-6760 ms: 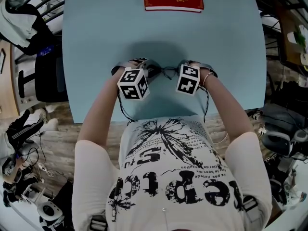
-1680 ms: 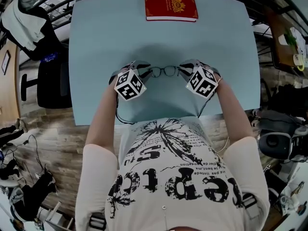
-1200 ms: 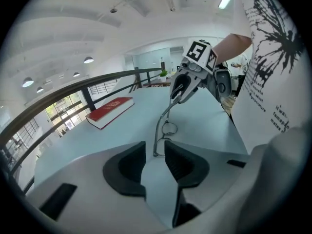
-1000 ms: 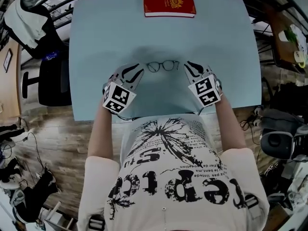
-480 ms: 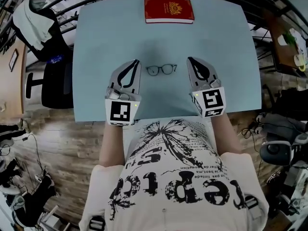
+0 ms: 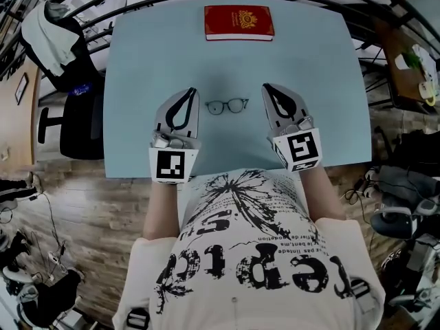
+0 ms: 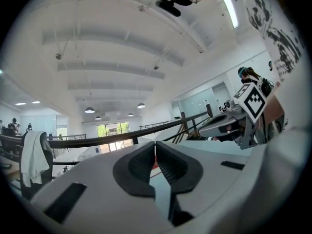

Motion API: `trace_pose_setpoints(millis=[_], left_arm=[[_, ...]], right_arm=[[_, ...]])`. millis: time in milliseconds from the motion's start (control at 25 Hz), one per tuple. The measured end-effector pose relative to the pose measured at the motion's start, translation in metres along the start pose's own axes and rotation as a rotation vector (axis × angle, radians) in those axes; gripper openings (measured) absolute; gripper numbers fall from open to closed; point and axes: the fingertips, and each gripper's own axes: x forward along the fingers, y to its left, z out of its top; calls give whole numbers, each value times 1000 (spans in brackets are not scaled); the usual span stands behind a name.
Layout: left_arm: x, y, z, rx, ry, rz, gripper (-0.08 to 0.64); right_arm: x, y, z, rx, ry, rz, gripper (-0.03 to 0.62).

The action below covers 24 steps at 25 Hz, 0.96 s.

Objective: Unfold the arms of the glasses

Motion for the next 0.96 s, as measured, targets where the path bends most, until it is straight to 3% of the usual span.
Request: trace_pose_setpoints(millis=[960], left_arm=[[7, -9, -22, 12, 20, -2, 23]], right_arm=[[9, -5, -27, 28, 1, 7, 8]])
